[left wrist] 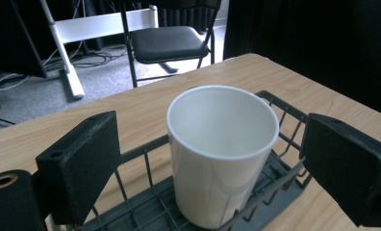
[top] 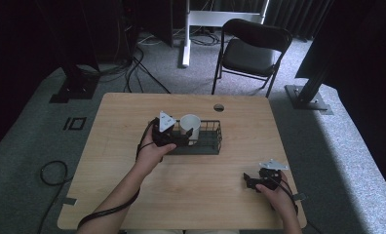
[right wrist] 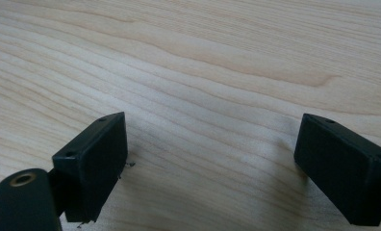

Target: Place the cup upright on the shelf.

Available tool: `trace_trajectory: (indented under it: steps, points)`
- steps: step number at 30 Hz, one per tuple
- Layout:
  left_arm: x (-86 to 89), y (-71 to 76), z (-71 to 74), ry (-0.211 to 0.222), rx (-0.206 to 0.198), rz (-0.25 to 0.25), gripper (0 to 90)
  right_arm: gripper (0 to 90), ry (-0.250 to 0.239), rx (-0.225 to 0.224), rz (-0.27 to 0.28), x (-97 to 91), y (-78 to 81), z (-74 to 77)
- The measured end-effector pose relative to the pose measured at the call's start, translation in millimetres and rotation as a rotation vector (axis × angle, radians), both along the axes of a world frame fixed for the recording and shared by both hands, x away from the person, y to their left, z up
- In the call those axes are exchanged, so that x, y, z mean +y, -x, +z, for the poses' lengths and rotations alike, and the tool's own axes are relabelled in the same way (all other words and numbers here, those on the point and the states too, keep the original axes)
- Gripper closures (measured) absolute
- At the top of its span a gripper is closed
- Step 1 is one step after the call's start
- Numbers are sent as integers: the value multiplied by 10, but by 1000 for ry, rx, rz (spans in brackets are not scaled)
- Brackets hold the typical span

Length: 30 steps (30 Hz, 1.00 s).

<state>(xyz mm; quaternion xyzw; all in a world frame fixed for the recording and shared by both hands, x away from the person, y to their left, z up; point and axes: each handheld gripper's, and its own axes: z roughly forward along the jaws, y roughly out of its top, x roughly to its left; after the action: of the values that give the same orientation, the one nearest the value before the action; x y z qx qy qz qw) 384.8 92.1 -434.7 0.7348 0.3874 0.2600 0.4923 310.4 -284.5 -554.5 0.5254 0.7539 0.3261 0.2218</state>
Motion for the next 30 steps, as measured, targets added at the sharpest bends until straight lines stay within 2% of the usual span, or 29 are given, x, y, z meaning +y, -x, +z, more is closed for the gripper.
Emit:
trace_trajectory:
  steps: [16, 19, 27, 30]
  points:
    - [339, 263, 29, 5, -11, 6, 78, 110, 1, -1, 0, 0, 0, 0]
    - [438, 351, 36, 2, -22, 11, 78, 110, 1, -1, 0, 0, -1, -1]
    - [616, 534, -47, -5, -23, 26, 78, 110, 0, 0, -1, 1, 0, 0]
    - [660, 608, -88, -22, -36, 30, 78, 110, 0, 0, -1, 1, 0, 0]
